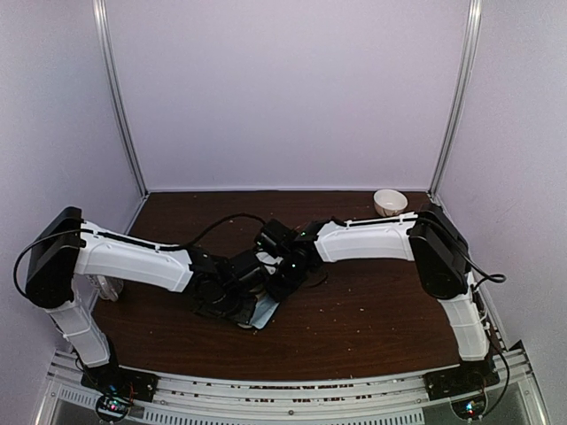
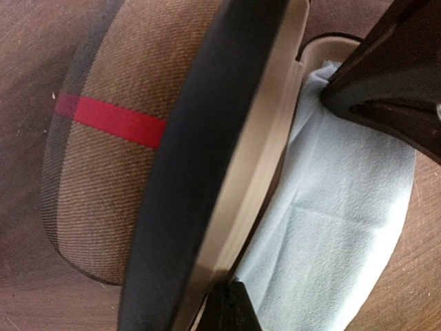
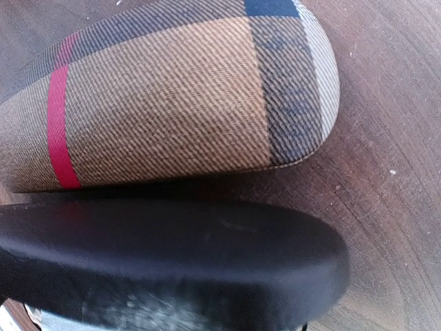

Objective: Organize the sunglasses
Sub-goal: Place the folded cleaning cloth in the sunglasses case.

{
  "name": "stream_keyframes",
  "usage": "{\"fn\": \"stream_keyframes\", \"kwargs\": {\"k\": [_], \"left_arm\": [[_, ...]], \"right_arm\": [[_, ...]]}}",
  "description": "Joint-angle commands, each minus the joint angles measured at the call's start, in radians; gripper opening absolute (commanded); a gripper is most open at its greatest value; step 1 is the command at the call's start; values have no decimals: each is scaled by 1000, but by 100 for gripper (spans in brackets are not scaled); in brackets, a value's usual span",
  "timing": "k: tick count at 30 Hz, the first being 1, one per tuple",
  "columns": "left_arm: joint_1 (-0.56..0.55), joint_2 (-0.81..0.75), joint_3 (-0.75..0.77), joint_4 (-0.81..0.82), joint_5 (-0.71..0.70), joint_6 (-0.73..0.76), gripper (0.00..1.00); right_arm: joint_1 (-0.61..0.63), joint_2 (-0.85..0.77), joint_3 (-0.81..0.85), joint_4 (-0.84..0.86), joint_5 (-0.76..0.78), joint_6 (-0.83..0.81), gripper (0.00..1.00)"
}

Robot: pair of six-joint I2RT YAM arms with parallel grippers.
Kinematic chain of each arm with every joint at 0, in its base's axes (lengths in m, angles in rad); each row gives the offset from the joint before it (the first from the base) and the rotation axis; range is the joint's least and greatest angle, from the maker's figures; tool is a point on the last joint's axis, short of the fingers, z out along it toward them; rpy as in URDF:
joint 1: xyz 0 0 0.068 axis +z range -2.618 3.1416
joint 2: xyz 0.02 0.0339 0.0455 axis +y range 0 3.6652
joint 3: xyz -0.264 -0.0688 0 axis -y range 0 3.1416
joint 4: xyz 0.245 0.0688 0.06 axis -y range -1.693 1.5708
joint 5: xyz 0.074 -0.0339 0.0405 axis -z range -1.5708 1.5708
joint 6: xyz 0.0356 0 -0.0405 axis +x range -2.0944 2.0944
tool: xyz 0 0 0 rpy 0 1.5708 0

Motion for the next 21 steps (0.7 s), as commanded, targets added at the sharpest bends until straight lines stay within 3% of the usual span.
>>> {"fn": "stream_keyframes", "kwargs": {"k": [1, 21], "left_arm": [[2, 14, 29, -26, -38, 15, 0], [-9, 52, 60, -65, -86, 21, 0]], "right_arm": [[-3, 16, 20, 6, 50, 18, 0], [-8, -2, -20, 32, 62, 44, 0]]}}
